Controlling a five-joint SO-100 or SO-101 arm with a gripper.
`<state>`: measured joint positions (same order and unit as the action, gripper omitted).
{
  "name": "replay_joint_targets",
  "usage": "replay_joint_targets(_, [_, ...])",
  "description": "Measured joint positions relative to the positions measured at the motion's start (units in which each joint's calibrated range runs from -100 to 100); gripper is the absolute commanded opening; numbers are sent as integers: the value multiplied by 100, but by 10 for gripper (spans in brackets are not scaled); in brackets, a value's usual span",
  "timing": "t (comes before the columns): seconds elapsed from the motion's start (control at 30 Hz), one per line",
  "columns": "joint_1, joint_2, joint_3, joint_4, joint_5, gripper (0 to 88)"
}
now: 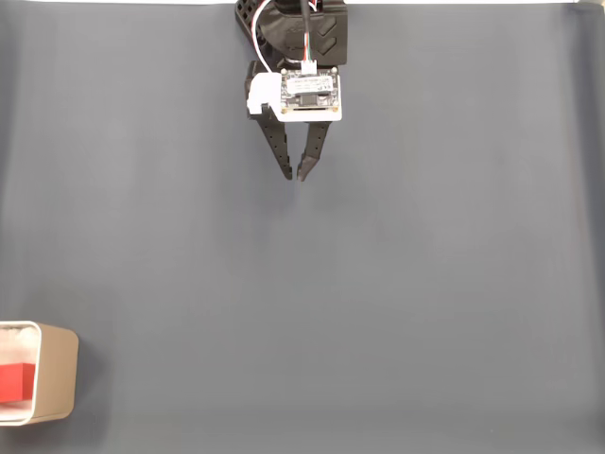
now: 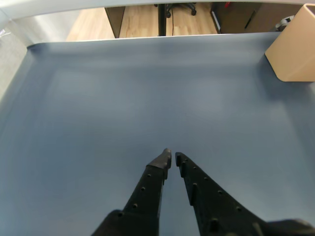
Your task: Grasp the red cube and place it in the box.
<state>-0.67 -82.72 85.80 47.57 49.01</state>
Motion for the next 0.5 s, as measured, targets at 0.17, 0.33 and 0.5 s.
replay_joint_targets(0.17, [0, -608, 606, 334, 20, 0])
replay_joint_targets(0.33, [0, -1094, 1076, 748, 39, 0])
replay_joint_targets(0.5, [0, -1450, 1284, 1058, 39, 0])
